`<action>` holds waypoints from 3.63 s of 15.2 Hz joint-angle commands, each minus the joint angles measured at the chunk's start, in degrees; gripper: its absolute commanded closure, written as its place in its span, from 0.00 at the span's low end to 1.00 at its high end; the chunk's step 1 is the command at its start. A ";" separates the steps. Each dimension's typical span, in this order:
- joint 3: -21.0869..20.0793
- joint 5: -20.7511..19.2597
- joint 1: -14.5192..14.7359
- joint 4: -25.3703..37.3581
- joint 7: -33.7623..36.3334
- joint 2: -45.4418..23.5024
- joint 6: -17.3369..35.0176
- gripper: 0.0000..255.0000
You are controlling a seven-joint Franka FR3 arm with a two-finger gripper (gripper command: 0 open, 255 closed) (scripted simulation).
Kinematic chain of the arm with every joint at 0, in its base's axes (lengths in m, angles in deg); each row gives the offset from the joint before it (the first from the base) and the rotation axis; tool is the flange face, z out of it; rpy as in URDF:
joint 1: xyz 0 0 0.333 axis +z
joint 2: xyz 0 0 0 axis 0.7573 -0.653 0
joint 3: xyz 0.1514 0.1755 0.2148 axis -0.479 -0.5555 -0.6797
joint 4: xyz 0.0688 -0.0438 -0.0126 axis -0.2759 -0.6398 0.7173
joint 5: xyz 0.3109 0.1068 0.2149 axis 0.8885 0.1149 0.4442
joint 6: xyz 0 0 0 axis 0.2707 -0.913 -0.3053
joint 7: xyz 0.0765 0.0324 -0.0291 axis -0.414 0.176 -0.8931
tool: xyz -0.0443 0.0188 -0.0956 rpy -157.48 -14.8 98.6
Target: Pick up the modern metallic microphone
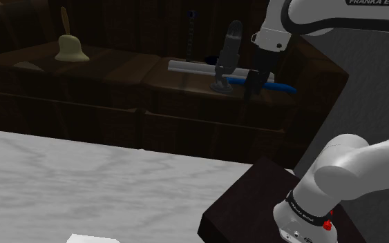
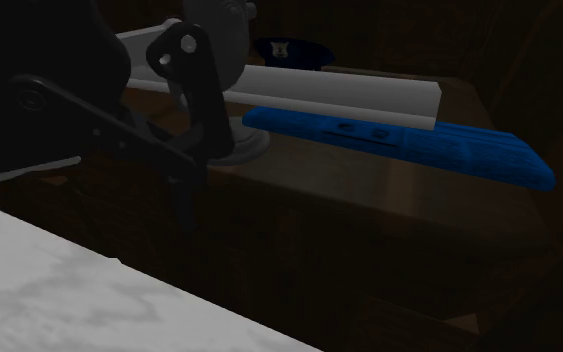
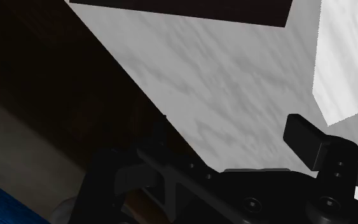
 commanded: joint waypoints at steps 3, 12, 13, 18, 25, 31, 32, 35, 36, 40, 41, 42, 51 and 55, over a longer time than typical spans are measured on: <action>-0.04 -0.72 -1.13 1.83 1.34 -2.46 3.00 0.00; -0.05 -4.35 -6.19 11.46 7.90 -12.69 14.16 0.00; -0.03 -4.79 -6.74 12.65 8.68 -13.74 15.17 0.00; 0.10 -7.11 -9.47 18.93 12.70 -18.70 19.61 0.00; 0.22 -8.43 -10.79 18.63 14.99 -20.49 24.44 0.00; 0.25 -8.58 -10.84 15.54 15.24 -20.24 27.27 1.00; 0.26 -8.58 -10.84 15.57 15.23 -20.26 27.25 1.00; 0.27 -8.58 -10.84 15.60 15.22 -20.31 27.28 1.00; 0.26 -8.58 -10.84 15.59 15.23 -20.28 27.25 1.00; 0.24 -8.58 -10.83 15.66 15.25 -20.25 27.15 1.00; 0.23 -8.54 -10.82 16.47 15.18 -20.30 26.39 1.00; 0.23 -8.49 -10.81 17.29 15.10 -20.35 25.63 1.00; 0.17 -8.17 -10.74 25.27 14.47 -21.49 18.81 1.00; 0.13 -8.06 -10.73 29.14 14.20 -22.30 15.76 1.00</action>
